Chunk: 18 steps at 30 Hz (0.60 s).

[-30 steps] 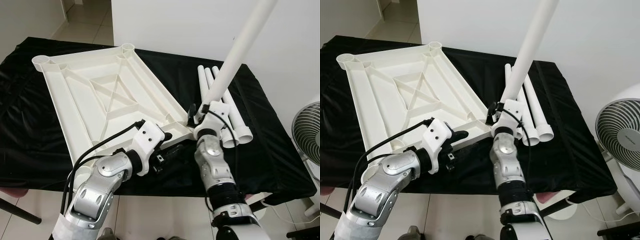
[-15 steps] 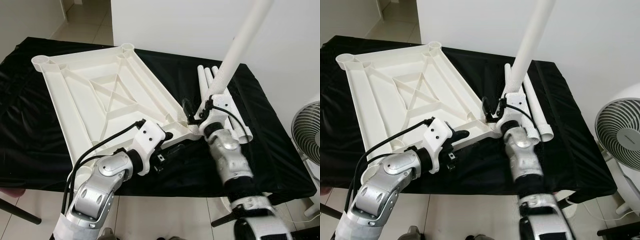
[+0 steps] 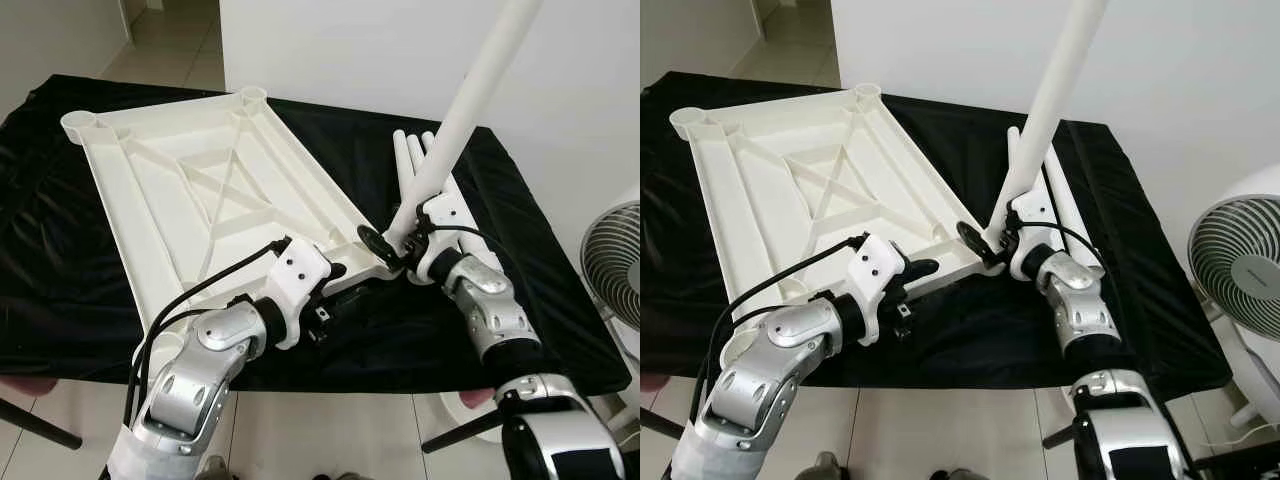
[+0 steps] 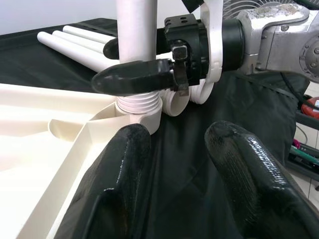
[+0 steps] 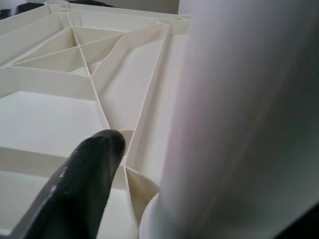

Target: Building children table

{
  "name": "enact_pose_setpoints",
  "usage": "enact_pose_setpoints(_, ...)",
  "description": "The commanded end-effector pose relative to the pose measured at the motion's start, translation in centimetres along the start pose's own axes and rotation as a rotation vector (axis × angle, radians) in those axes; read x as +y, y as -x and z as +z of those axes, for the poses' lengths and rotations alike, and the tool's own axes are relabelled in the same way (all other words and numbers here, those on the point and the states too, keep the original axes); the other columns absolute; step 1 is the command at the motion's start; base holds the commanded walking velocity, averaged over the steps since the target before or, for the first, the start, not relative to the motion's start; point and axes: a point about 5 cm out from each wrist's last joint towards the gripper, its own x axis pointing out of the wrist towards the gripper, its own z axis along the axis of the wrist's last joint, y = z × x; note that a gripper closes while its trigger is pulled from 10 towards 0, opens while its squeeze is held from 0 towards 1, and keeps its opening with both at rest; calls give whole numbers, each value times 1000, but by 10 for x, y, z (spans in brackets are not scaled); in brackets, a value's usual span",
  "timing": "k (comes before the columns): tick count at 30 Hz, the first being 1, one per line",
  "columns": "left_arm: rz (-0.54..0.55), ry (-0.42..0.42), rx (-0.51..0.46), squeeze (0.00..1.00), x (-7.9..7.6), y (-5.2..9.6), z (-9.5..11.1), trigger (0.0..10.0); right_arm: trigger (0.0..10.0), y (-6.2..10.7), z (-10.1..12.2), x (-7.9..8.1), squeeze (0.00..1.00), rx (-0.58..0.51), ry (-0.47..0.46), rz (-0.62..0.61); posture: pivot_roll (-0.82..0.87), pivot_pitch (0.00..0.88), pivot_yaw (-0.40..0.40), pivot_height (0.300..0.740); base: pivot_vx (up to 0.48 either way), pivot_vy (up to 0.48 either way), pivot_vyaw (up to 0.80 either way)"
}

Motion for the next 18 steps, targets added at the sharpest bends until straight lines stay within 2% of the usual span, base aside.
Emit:
enact_pose_setpoints(1, 63, 14, 1, 0, 0, -1, 0, 10000, 0, 0, -5, 1, 0, 33, -8, 42, 172, 80, -110, 740, 0, 0, 0)
enact_pose_setpoints(12, 51, 22, 10, 0, -2, -2, -3, 10000, 0, 2, -8, -9, 0, 66, -31, 29, 164, 80, -111, 740, 0, 0, 0)
enact_pose_setpoints(14, 49, 21, 18, 0, -2, -2, -6, 10000, 0, -1, -7, -10, 0, 53, -69, -32, 161, 79, -113, 740, 0, 0, 0)
enact_pose_setpoints(16, 49, 21, 18, 0, -2, -2, -6, 10000, 0, -1, -7, -10, 0, 53, -69, -32, 161, 79, -113, 740, 0, 0, 0)
enact_pose_setpoints(18, 49, 22, 22, 0, -2, -2, -7, 10000, 0, -5, -9, -6, 0, 43, -93, -113, 161, 78, -114, 740, 0, 0, 0)
